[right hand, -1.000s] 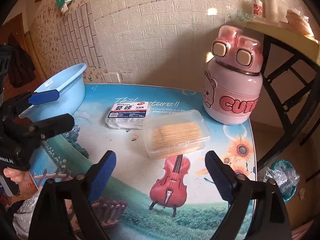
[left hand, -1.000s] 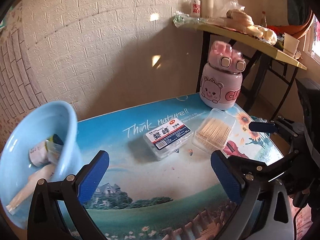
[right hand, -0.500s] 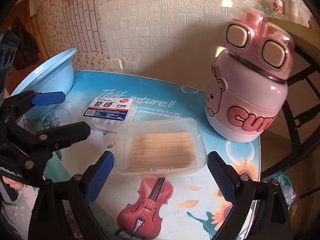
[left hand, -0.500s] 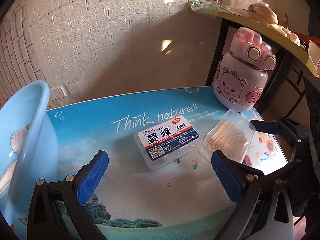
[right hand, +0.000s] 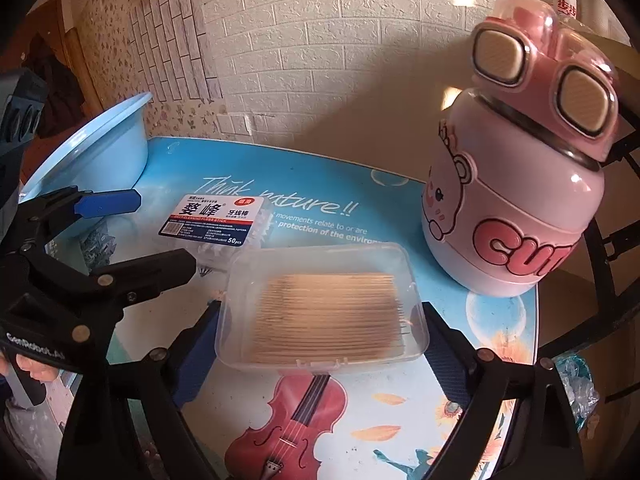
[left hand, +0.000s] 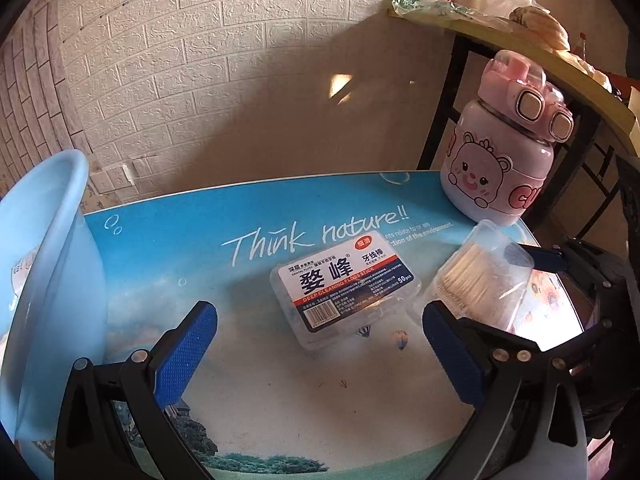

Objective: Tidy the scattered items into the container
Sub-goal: 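Grasp the white floss box with the left gripper while the right grasps the clear toothpick box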

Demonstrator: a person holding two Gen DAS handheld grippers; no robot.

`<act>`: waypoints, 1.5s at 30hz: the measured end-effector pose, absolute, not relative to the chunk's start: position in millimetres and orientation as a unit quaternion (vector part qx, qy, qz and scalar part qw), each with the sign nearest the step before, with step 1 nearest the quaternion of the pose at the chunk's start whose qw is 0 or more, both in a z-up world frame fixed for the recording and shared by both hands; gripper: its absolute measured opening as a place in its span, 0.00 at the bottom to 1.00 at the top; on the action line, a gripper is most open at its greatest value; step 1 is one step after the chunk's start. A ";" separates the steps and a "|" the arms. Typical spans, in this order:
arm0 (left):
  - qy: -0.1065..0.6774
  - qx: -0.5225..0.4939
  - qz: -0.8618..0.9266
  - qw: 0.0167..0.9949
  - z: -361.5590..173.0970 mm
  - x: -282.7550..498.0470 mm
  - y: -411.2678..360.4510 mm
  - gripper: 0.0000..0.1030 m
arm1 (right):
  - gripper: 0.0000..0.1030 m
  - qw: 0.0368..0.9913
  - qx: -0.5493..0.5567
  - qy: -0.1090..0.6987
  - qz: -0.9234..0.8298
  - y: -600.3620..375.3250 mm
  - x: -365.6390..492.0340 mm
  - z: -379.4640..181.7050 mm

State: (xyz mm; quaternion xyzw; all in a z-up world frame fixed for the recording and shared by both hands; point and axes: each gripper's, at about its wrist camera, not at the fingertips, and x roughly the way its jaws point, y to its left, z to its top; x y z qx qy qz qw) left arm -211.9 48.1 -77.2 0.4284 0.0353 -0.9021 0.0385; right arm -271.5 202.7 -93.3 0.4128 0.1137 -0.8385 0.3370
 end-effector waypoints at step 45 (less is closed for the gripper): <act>-0.078 0.430 -0.891 -0.122 -89.2 -137.0 69.0 0.62 | 0.91 0.295 0.427 0.053 -0.853 251.7 -215.2 -92.6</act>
